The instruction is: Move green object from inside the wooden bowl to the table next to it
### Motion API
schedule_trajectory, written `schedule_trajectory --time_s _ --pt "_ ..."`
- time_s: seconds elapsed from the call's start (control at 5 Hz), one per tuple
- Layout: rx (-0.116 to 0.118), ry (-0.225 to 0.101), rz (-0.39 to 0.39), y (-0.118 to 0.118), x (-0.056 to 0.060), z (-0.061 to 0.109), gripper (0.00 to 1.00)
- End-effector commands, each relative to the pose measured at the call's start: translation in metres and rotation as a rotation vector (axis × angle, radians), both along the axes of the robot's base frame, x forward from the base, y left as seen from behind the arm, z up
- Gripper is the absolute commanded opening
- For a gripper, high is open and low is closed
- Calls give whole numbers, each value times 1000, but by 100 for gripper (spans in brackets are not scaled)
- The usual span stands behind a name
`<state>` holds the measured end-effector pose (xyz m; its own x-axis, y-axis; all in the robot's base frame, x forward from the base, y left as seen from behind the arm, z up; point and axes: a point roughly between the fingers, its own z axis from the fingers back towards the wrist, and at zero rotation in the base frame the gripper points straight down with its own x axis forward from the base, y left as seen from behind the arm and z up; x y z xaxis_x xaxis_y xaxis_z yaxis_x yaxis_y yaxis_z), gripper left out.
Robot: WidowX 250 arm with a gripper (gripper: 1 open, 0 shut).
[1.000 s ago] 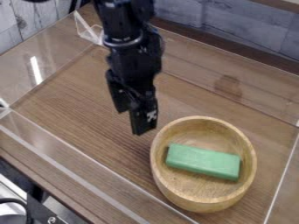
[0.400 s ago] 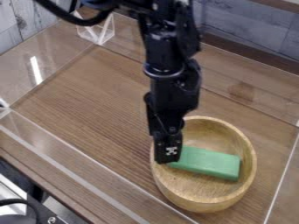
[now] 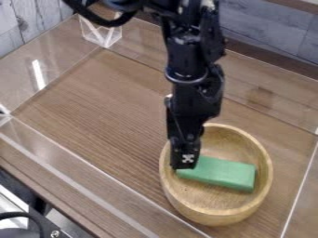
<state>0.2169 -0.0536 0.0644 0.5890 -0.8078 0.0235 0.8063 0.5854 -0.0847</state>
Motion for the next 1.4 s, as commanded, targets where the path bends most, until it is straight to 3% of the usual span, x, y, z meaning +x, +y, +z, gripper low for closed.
schedule_trajectory --time_s 0.0,0.2,0.4,0.6,0.8,1.2 --pt "-2 -15 -27 -14 -9 -6 100" --pt "20 -10 -6 -24 -11 -26 100" --pt "32 -38 12 -30 -12 -35 100" --pt "36 -48 -36 -31 -11 -28 100" --pt "38 -58 -52 -32 -10 -15 0" --pt "50 -89 12 -33 -7 -22 0"
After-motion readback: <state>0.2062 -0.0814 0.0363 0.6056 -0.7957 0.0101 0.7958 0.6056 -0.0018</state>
